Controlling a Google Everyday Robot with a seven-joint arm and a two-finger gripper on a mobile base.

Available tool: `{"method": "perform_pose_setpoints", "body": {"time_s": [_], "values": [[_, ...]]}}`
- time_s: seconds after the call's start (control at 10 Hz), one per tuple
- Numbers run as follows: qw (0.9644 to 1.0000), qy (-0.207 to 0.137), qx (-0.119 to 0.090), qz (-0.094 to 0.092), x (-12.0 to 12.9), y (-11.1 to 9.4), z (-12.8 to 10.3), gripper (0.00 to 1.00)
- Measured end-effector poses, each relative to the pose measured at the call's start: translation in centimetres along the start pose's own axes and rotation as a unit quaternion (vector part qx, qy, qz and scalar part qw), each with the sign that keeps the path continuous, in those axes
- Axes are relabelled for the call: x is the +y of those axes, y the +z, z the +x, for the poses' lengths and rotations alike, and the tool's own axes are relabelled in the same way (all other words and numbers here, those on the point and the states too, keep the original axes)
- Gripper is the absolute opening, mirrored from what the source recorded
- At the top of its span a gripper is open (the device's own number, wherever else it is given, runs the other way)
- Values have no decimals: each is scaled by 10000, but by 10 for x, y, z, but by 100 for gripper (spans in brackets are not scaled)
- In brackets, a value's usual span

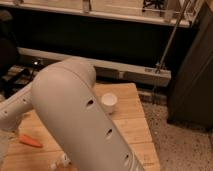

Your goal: Place the pepper in the ceramic cup

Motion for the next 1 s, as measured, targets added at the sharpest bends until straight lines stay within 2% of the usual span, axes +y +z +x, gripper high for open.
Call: {"method": "perform_pose_setpoints", "body": {"time_s": [0.2, 0.4, 0.7, 1.0], "values": [[9996, -53, 41, 291, -13, 11, 6, 67], [9984, -188, -30, 527, -26, 21, 16, 67], [9974, -258, -252, 618, -28, 35, 19, 67], [9956, -206, -477, 785, -36, 56, 10, 67]]}}
